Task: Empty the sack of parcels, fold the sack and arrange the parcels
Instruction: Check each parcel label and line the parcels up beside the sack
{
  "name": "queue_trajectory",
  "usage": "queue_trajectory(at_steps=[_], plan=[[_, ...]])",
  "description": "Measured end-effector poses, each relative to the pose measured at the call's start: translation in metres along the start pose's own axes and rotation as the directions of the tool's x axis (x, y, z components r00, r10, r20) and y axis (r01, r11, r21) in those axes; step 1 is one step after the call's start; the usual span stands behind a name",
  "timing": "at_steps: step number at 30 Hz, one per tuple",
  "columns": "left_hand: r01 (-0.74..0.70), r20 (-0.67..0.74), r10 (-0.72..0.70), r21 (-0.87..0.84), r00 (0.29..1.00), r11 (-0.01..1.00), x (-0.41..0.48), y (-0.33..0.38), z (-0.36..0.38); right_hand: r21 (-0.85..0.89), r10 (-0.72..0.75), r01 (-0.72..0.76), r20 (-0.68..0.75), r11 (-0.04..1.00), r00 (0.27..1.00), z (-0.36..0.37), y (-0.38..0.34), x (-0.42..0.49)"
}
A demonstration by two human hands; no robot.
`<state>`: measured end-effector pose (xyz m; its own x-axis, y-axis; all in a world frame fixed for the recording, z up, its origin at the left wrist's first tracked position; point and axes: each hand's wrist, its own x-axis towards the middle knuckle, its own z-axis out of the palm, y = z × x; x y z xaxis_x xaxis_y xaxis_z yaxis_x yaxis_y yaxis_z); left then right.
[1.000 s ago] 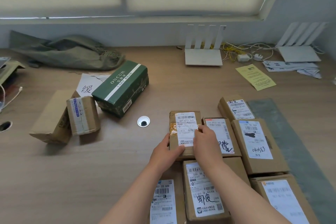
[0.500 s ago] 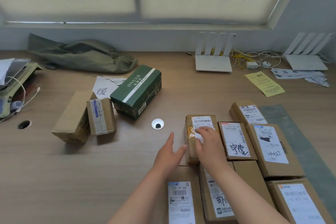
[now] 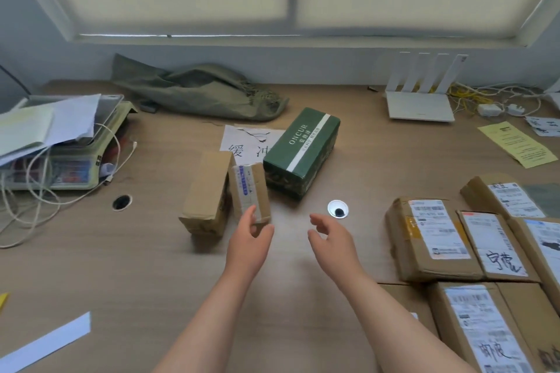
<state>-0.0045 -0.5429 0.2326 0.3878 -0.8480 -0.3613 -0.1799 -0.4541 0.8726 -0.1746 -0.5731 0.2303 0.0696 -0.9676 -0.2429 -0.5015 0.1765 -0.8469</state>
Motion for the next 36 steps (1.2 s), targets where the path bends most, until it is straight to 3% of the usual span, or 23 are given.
queue_trajectory(at_steps=[6,11,14,21,27,32,36], plan=[[0.006,0.006,-0.006,0.002,1.0,1.0,0.034,-0.006,-0.04,-0.009,0.066,-0.065,0.065,0.998,0.996,0.048,-0.032,0.025],[0.028,0.185,-0.029,0.009,0.982,1.0,0.047,-0.016,-0.046,0.016,0.128,-0.132,0.141,0.991,0.982,0.08,-0.052,0.038],[0.077,0.228,-0.077,0.007,0.971,0.997,0.053,-0.021,-0.045,0.088,0.117,-0.137,0.198,0.987,0.973,0.092,-0.06,0.038],[0.027,0.22,-0.015,-0.051,0.975,0.998,0.052,-0.034,-0.047,0.246,0.075,-0.121,0.189,0.962,0.979,0.109,-0.051,0.031],[0.045,0.117,-0.032,-0.115,0.993,0.992,0.024,-0.059,-0.041,0.361,0.137,-0.16,0.087,0.919,0.987,0.111,-0.038,0.003],[-0.006,-0.052,-0.005,-0.205,0.999,0.979,-0.024,-0.052,-0.04,0.453,0.202,-0.174,-0.013,0.874,0.979,0.099,-0.029,-0.029],[-0.03,-0.11,-0.005,-0.313,0.994,0.949,-0.063,-0.051,-0.035,0.542,0.195,-0.171,0.013,0.823,0.981,0.079,-0.025,-0.065]])
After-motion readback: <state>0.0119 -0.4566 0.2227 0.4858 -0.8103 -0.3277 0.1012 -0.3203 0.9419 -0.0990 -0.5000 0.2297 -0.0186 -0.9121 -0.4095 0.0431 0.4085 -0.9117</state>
